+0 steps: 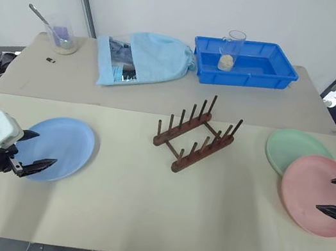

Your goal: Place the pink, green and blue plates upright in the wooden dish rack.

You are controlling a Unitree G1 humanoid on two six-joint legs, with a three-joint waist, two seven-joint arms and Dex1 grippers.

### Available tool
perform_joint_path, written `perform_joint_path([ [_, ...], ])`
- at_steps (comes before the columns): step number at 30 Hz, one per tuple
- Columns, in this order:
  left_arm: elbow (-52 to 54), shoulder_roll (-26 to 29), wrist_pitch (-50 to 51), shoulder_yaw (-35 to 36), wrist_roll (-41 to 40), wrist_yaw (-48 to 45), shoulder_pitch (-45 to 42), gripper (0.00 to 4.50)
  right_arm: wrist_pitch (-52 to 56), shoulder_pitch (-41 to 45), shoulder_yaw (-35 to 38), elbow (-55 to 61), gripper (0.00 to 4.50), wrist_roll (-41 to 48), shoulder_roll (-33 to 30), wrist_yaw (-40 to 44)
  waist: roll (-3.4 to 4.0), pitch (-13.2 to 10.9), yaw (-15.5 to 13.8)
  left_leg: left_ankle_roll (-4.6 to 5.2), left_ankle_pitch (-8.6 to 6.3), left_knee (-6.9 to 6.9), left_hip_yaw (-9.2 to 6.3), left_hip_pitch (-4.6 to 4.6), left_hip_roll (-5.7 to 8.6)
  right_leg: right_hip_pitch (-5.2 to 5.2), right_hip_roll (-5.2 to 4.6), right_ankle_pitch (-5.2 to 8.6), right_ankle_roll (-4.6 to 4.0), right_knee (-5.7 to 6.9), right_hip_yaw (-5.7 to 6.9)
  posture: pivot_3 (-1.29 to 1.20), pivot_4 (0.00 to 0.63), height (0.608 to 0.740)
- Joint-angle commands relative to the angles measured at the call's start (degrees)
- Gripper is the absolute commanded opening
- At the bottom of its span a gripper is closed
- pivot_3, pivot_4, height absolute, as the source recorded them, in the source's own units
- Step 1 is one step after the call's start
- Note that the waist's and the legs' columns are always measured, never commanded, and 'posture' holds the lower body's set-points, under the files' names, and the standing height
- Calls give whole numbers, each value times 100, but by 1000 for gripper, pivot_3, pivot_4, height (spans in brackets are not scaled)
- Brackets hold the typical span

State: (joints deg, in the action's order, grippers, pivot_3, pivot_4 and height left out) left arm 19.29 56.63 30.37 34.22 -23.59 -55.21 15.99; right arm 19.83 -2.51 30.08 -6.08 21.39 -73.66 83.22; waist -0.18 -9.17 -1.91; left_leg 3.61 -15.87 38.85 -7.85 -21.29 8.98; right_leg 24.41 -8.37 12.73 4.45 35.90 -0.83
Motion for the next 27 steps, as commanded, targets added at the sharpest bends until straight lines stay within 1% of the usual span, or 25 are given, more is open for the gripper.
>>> perform_joint_path([
  [1,19,15,-76,101,44,52,-114,4484,-159,45,179,8,4500,-22,-19,-4,0,0,0,0,0,0,0,0,0,0,0,0,0,0,0,0,150,740],
  [4,-49,-66,-249,-27,160,155,-231,4484,-219,4,202,11,4500,-14,28,0,0,0,-2,0,0,0,0,0,0,-1,0,0,0,1,0,0,150,740],
  [7,-74,-194,-316,-45,52,100,-322,4484,-236,20,169,37,4500,-2,48,-27,0,0,-3,-1,0,0,0,0,0,-1,-1,0,0,0,0,0,150,740],
  [16,-8,-393,-504,-128,98,31,-217,4484,-92,-2,159,276,4500,58,109,-115,0,0,28,-7,4,0,3,0,0,0,-1,0,0,0,-2,0,150,740],
  [20,-30,-395,-363,-118,-112,-108,-257,4484,43,-21,173,464,4500,96,126,-173,0,0,45,-5,3,0,3,0,-1,0,0,-1,0,0,-1,0,150,740],
  [27,128,-505,-401,-454,-187,-76,-393,4484,248,-245,427,821,4500,126,193,-179,0,0,45,-5,3,1,3,0,-1,-1,-1,-1,0,0,-1,0,150,740],
])
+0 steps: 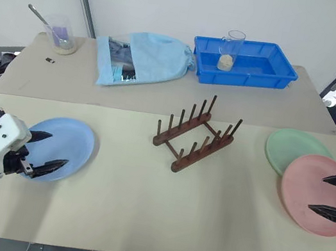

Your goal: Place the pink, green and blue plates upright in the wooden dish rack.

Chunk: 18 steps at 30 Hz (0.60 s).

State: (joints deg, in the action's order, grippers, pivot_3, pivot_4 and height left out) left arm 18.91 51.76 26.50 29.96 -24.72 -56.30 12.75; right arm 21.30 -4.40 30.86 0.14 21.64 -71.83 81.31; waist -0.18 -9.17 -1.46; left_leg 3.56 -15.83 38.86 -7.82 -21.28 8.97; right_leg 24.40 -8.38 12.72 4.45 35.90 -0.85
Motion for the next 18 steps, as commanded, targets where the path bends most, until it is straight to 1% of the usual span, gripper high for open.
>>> perform_joint_path([
  [1,197,-38,-38,-73,-58,59,-76,4484,125,-95,391,241,4500,99,24,13,0,0,2,0,0,0,0,0,0,0,0,0,0,0,0,0,150,740],
  [4,354,-103,0,-187,-148,78,-94,4484,216,-152,456,374,4500,123,69,-13,0,0,6,0,0,0,0,0,1,0,0,0,1,0,-1,0,150,740],
  [6,531,-177,74,-388,-190,144,-136,4484,341,-143,442,544,4500,178,109,-67,0,0,15,0,0,0,0,0,-1,0,0,0,0,0,-1,0,150,740],
  [11,916,-534,229,-1390,-105,479,-509,4484,758,-166,446,1222,4500,447,198,-136,1,1,0,0,1,1,1,1,0,-2,-2,-1,1,1,-3,0,150,740],
  [15,1000,-1133,255,-2362,115,948,-1008,4484,1431,-154,546,2119,4500,1022,368,-356,0,0,-59,-3,2,6,1,0,0,-5,-1,-3,4,0,-1,0,150,740],
  [18,765,-1756,47,-3138,536,1379,-1359,4484,2026,-3,493,2921,4500,1684,636,-832,-1,1,-85,-10,7,10,2,-1,1,-6,-1,-7,6,-2,-3,0,150,740],
])
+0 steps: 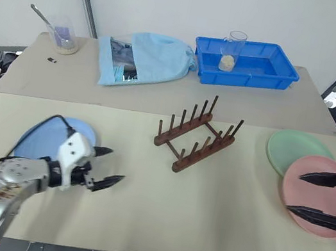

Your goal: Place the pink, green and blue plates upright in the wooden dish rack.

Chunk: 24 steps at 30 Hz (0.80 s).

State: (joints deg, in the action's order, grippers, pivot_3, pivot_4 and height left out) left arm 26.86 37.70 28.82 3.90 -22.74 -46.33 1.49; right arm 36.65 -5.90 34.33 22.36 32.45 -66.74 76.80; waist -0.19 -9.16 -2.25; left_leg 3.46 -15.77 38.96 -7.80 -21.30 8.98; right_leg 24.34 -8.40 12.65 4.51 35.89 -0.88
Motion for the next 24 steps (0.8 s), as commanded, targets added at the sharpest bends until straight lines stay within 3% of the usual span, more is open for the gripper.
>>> perform_joint_path([
  [1,-137,-580,-254,-727,456,530,-338,4484,677,198,128,928,4500,828,210,-557,-2,0,-14,-2,1,0,0,1,0,-3,0,-3,1,-3,0,0,150,740],
  [9,-1376,-1870,-1032,-1859,1300,1165,-858,4484,1317,282,-4,1613,4500,1698,435,-1332,-11,1,-60,10,3,7,5,-3,5,-5,-2,-11,10,-12,-5,0,150,740],
  [20,-2893,-3186,-1780,-2367,2009,1924,-1375,4484,1325,403,-309,1947,4500,2114,506,-1903,-18,9,-227,16,6,22,9,-2,9,-14,-5,-20,24,-11,-7,0,150,740],
  [24,-2940,-3280,-1791,-2381,2029,1931,-1361,2668,1311,305,-219,2001,4500,2179,479,-1959,-20,11,-295,30,-3,31,11,-2,10,-18,-5,-29,29,-12,-9,0,150,740],
])
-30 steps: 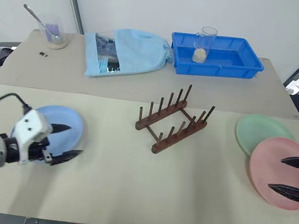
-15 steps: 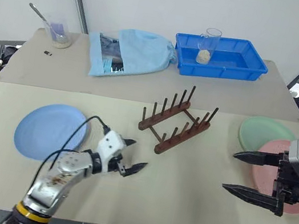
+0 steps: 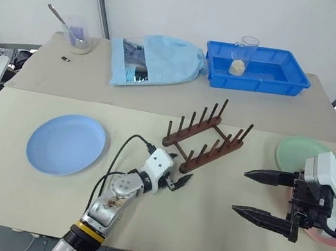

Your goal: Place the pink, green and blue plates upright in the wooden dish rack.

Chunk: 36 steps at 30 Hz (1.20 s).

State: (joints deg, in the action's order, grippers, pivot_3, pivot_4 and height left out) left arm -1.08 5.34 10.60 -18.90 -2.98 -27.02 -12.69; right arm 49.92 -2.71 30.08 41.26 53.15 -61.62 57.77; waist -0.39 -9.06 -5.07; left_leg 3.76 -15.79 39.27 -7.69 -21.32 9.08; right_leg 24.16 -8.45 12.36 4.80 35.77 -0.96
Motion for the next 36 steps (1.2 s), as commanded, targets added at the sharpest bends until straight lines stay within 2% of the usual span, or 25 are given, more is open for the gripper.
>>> perform_joint_path([
  [1,-142,-47,35,-111,36,-49,63,2189,-28,-43,224,120,4500,105,-33,-66,0,0,-25,0,0,1,1,0,0,1,0,-1,0,0,0,0,150,740],
  [3,-143,-52,38,-108,27,-86,62,1193,-58,-97,248,140,4500,84,-18,-95,1,1,-34,-1,1,1,2,0,-1,2,1,-1,0,1,0,0,150,740],
  [4,-146,-53,39,-100,28,-94,58,853,-68,-115,256,149,4500,80,-11,-108,0,0,-36,-4,4,1,2,0,-1,3,2,-1,0,0,0,0,150,740],
  [9,-176,221,-40,110,-126,-488,-115,847,-87,-307,379,226,4500,55,49,-190,0,0,-44,-11,8,1,3,-1,-1,4,2,-1,0,0,0,0,150,740],
  [14,-15,1158,-558,-19,-554,-2194,-439,847,-31,-848,868,280,4500,-89,-15,39,3,1,-20,-11,9,0,4,-4,-5,15,7,-1,-3,5,4,0,150,740],
  [19,-605,1540,-926,-163,-734,-3485,-1119,847,-83,-1696,1532,389,4500,-521,-13,459,1,1,-54,16,24,2,5,-11,1,13,3,-4,1,-8,6,0,150,740],
  [23,-1426,1409,-1388,-286,-631,-4057,-1665,847,-194,-2398,1990,527,4500,-931,186,692,-2,0,-25,18,25,3,5,-19,1,15,3,-5,4,-19,10,0,150,740],
  [27,-2222,1058,-1746,-346,-491,-4221,-2124,847,-249,-2834,2311,679,4500,-1112,448,762,-5,-2,2,23,25,3,5,-24,-1,15,3,-6,5,-31,9,0,150,740],
  [32,-3057,699,-2159,-362,-244,-4201,-2506,847,-263,-3078,2518,850,4500,-1136,619,810,-7,-3,50,24,25,4,5,-33,-1,12,3,-16,17,-52,9,0,150,740],
  [36,-3339,557,-2308,-294,-209,-4176,-2605,847,-228,-3125,2597,932,4500,-1100,705,772,-8,-3,107,27,25,4,5,-36,0,10,3,-21,22,-62,9,0,150,740],
])
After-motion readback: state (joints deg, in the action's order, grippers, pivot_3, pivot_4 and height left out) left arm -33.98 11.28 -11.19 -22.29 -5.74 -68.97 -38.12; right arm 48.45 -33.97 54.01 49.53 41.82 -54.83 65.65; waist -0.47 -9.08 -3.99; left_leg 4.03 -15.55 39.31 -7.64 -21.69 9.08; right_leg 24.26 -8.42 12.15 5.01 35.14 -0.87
